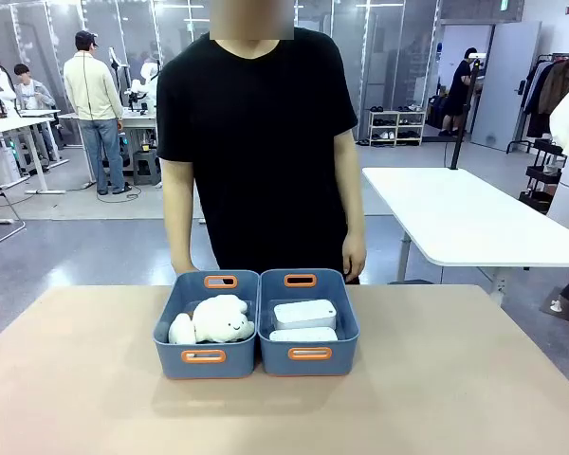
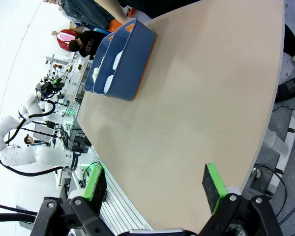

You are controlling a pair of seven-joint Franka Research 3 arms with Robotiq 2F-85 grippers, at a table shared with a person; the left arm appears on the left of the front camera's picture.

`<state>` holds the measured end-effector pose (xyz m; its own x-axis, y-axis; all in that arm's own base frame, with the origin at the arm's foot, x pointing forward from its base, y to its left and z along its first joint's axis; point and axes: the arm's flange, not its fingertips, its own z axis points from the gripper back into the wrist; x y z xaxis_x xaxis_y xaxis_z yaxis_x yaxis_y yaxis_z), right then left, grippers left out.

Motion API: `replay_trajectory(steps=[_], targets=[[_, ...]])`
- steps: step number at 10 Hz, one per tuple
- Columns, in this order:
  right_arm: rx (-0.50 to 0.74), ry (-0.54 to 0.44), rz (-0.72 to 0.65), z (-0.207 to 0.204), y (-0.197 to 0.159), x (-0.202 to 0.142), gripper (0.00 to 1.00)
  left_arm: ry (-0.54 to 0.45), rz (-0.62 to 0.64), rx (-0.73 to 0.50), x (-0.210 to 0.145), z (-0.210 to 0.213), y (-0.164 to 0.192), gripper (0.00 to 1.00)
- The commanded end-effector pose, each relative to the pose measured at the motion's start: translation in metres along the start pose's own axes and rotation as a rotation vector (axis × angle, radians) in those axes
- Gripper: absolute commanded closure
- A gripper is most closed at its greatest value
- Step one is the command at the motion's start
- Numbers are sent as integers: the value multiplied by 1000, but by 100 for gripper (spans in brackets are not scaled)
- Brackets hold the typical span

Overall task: Sort the digital clocks into the basket.
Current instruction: Pick up the Digital clock from the table and place it into the empty Plastic storage basket.

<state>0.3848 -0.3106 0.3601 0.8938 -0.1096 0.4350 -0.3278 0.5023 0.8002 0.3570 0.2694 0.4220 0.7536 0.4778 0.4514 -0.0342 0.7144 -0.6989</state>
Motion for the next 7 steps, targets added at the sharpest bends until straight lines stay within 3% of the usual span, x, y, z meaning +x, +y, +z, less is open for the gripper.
replay_trajectory(steps=[1,7], targets=[[-10,19,3,0,2,0,0,8,0,-13,-1,2,0,0],[-10,19,3,0,2,0,0,8,0,-13,-1,2,0,0]])
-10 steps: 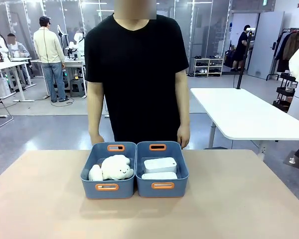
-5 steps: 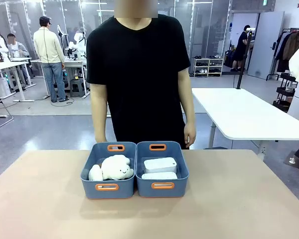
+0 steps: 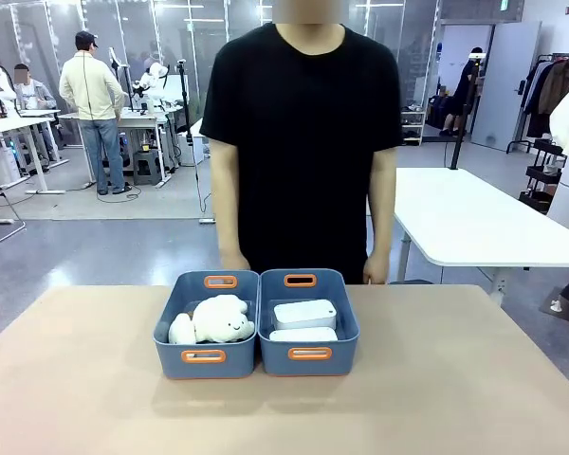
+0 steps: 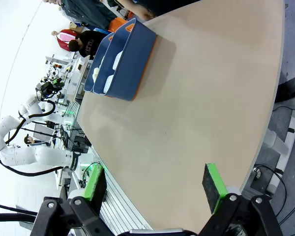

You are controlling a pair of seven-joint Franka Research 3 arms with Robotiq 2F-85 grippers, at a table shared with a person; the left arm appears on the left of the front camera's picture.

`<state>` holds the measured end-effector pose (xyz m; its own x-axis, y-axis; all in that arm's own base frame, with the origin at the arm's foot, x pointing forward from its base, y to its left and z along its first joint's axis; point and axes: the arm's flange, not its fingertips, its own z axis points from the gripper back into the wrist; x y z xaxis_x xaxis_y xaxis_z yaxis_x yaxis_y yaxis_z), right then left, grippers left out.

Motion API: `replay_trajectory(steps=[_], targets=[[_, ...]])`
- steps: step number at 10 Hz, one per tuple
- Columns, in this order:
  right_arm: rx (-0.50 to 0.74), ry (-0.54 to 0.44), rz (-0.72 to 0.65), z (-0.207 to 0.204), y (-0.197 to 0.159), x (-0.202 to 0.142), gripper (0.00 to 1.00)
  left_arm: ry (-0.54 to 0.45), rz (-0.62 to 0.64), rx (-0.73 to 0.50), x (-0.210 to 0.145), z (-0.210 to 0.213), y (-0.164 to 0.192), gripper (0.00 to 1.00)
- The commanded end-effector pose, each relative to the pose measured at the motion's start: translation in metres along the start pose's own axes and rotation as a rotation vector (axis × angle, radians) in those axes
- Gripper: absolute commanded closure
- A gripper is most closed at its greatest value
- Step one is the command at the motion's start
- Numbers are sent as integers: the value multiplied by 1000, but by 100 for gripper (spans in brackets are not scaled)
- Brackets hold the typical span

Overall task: Sort the digital clocks into the basket.
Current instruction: Pick up the Digital clock from the table and place it into the empty Plastic storage basket.

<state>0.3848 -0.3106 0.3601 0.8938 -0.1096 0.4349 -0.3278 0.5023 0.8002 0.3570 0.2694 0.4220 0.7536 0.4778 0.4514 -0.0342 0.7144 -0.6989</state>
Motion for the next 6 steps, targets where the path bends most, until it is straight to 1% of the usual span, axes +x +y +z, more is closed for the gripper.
replay_trajectory(steps=[1,6], targets=[[-10,19,3,0,2,0,0,8,0,-13,-1,2,0,0],[-10,19,3,0,2,0,0,8,0,-13,-1,2,0,0]])
